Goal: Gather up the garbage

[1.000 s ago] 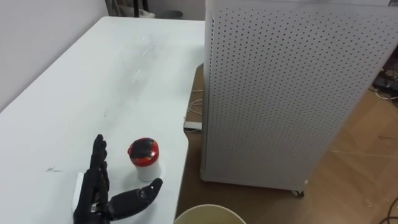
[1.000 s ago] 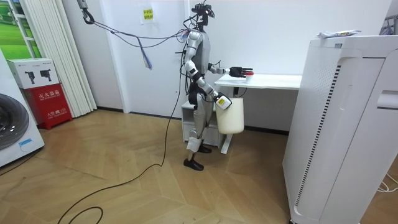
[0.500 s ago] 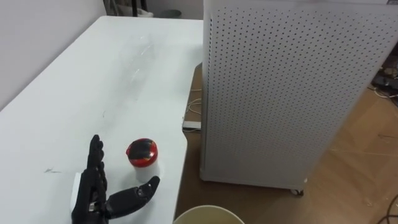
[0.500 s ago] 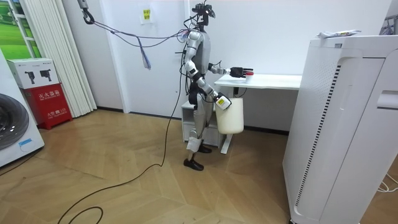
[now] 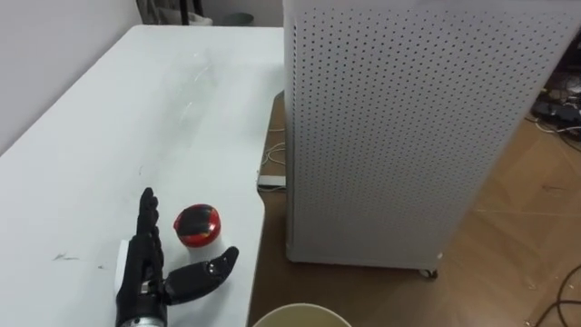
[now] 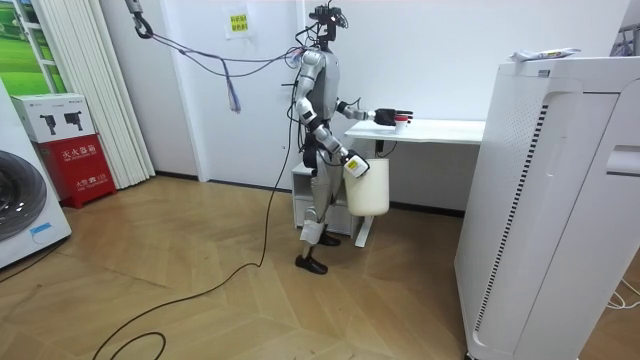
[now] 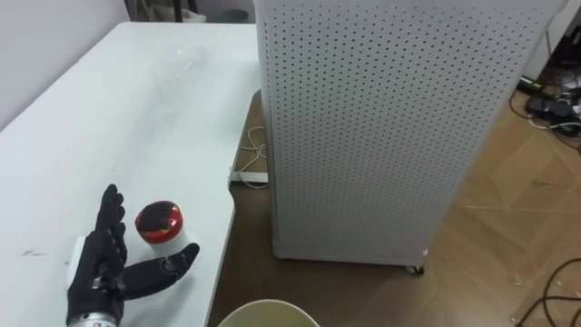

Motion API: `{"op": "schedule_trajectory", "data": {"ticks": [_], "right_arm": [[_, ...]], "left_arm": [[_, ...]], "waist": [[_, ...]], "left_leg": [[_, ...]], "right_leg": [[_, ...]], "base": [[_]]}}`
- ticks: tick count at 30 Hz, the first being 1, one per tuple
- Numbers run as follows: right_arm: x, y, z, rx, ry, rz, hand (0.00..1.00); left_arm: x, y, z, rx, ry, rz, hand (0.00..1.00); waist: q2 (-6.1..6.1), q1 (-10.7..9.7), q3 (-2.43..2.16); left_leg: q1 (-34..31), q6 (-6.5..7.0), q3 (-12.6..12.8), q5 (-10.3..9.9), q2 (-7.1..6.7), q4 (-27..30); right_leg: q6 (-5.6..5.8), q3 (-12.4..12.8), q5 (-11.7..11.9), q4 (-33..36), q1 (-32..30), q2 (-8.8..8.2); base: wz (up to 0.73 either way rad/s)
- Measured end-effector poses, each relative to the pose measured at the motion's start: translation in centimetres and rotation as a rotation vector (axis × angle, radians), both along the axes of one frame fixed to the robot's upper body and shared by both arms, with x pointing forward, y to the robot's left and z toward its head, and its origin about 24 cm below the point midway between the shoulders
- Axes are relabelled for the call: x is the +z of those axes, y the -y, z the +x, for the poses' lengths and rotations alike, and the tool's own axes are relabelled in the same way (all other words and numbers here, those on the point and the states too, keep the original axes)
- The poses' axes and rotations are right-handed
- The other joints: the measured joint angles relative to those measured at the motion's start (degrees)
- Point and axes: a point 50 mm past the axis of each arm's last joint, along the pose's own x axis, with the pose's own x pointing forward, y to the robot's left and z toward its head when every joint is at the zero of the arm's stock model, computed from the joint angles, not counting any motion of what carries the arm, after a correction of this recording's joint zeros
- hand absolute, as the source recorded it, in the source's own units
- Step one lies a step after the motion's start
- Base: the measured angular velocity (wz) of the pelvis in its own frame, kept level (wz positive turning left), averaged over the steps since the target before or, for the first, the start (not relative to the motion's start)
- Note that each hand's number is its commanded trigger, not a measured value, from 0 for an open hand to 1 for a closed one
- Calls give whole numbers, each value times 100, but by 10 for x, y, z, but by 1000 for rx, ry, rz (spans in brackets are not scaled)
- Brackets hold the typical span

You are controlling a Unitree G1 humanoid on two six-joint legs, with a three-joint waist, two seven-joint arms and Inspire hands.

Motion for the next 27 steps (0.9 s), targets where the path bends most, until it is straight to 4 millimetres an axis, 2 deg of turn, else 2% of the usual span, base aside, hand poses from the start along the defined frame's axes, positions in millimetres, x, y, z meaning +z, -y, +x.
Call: {"op": "schedule_trajectory", "data": {"ticks": [3, 16, 17, 18, 19, 27], "right_arm": [[0, -1, -1, 8, -7, 5, 100], [-2, 1, -2, 2, -33, -17, 100], [-2, 2, -2, -1, -32, -20, 100], [-2, 2, -2, -3, -32, -21, 100], [-2, 2, -2, -4, -32, -22, 100], [-2, 2, -1, -8, -34, -24, 100]], "left_arm": [[-1, 0, 1, 4, -3, 2, 0], [-3, 1, 14, 16, -32, 15, 0], [-3, 1, 15, 15, -33, 16, 56], [-3, 1, 15, 15, -34, 16, 95], [-3, 1, 15, 15, -34, 16, 100], [-4, -1, 20, 28, -58, 26, 100]], "waist": [[6, -52, 0], [5, -59, -4], [3, -59, -5], [0, -59, -7], [-3, -60, -8], [-22, -67, -16]], "left_leg": [[2, -1, 10, -1, 7, -6], [2, -37, 127, -22, 84, 5], [3, -37, 133, -22, 84, 5], [4, -37, 137, -22, 84, 5], [4, -37, 137, -22, 84, 5], [0, -36, 140, -22, 91, 7]], "right_leg": [[0, 11, 0, 0, -20, 6], [-43, 90, 28, 8, -55, 78], [-43, 93, 28, 8, -58, 78], [-43, 100, 28, 8, -58, 76], [-43, 102, 28, 8, -58, 75], [-43, 135, 28, 92, -132, 72]], "base": [[0], [-4], [0], [0], [0], [-1]]}}
